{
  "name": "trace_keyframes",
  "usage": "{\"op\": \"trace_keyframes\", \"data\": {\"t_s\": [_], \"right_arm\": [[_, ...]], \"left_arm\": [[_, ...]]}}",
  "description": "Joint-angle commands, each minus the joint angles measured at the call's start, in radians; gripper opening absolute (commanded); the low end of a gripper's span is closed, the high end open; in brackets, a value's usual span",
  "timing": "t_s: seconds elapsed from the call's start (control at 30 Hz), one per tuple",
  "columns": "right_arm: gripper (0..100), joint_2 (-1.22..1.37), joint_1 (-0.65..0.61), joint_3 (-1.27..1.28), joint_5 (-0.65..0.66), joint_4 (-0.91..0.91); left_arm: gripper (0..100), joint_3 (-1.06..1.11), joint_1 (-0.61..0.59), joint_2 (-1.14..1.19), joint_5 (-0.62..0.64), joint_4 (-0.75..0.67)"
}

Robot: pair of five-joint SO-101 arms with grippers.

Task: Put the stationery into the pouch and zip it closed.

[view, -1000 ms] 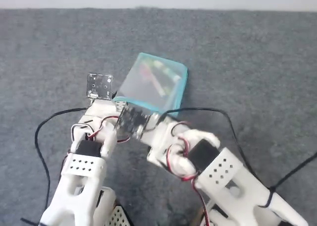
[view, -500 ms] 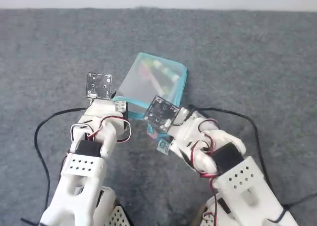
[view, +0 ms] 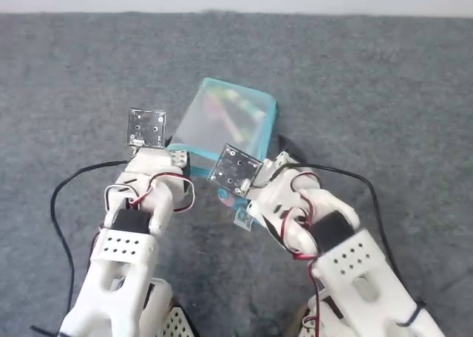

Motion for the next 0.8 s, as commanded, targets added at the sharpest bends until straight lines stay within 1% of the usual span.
{"op": "trace_keyframes", "data": {"t_s": [0.0, 0.13, 0.23, 0.4, 0.7, 0.77], "right_arm": [[35.1, 0.088, -0.021, -0.011, 0.012, -0.084], [35.1, 0.148, -0.030, -0.028, 0.012, -0.124], [35.1, 0.160, -0.033, -0.044, 0.023, -0.093], [35.1, 0.160, -0.058, -0.034, 0.097, -0.021], [35.1, 0.173, -0.064, -0.077, 0.095, -0.051], [35.1, 0.173, -0.061, -0.106, 0.058, -0.079]], "left_arm": [[1, -0.050, 0.003, -0.051, 0.011, 0.006], [1, -0.050, 0.003, -0.051, 0.011, 0.006], [1, -0.050, 0.003, -0.051, 0.011, 0.006], [1, -0.050, 0.002, -0.051, 0.011, 0.006], [1, -0.050, 0.003, -0.051, 0.011, 0.006], [1, -0.050, 0.005, -0.051, 0.011, 0.006]]}}
